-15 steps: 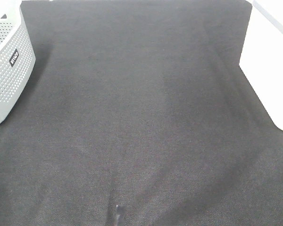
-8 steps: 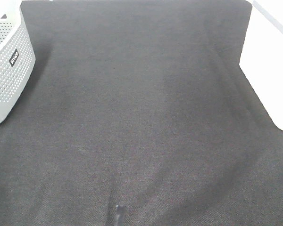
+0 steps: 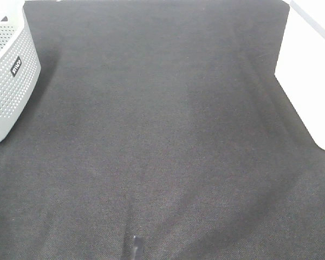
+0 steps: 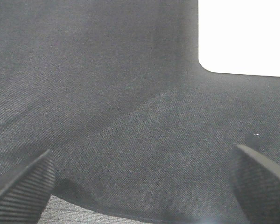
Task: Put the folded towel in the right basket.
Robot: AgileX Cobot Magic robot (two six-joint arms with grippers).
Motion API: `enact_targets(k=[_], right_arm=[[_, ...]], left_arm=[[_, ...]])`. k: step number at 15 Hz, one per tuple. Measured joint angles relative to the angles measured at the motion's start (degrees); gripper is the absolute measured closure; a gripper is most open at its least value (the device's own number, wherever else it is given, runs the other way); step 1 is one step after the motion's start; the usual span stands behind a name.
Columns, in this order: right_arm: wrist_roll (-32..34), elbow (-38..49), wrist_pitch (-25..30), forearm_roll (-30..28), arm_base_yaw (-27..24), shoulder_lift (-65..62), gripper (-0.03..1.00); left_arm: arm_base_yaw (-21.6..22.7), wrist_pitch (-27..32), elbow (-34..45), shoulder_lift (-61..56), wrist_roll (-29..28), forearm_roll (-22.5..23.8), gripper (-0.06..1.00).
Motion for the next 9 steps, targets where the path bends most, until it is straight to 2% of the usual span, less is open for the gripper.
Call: enact_targets(k=[9], right_arm=[[0.0, 0.0, 0.0, 0.0, 0.0, 0.0, 0.01]], left_arm=[[0.0, 0.0, 0.0, 0.0, 0.0, 0.0, -0.04]])
